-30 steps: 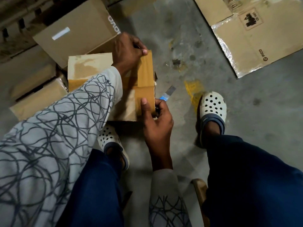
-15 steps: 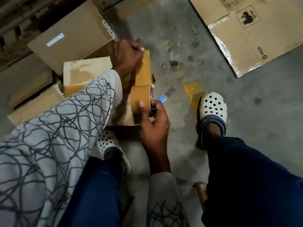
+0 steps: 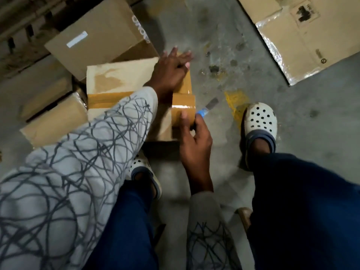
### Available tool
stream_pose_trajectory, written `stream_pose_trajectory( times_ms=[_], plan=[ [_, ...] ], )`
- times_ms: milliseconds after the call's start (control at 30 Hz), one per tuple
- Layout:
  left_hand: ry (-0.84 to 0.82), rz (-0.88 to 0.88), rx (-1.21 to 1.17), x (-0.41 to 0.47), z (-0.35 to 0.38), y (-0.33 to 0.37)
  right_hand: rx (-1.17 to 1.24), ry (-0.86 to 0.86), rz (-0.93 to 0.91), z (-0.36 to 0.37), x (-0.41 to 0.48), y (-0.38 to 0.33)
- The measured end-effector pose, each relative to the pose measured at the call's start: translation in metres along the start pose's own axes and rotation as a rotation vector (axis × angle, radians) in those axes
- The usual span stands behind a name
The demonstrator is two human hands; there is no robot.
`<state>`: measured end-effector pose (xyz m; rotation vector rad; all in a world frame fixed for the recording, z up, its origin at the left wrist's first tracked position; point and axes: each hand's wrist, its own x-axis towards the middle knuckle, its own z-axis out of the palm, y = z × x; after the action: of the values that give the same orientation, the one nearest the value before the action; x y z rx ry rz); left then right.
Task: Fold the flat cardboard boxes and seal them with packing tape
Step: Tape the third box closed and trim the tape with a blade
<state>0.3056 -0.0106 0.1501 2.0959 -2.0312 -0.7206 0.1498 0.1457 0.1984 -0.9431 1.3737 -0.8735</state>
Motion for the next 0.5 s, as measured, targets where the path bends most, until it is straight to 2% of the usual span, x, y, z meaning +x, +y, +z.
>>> stream_pose_trajectory(
  times_ms=[100, 300, 500],
  plan=[
    [-0.007, 0.007, -0.071, -0.003, 0.002, -0.005, -0.034, 0.002, 0.037, -0.002, 0.0, -0.008],
    [-0.068, 0.044, -0.058, -0.018, -0.002, -0.003, -0.09, 0.049, -0.022, -0.005, -0.019, -0.02],
    [-0.072, 0.066, -0.056, -0.021, 0.0, -0.003, -0.232, 0.071, 0.006, -0.016, -0.051, 0.003]
  ],
)
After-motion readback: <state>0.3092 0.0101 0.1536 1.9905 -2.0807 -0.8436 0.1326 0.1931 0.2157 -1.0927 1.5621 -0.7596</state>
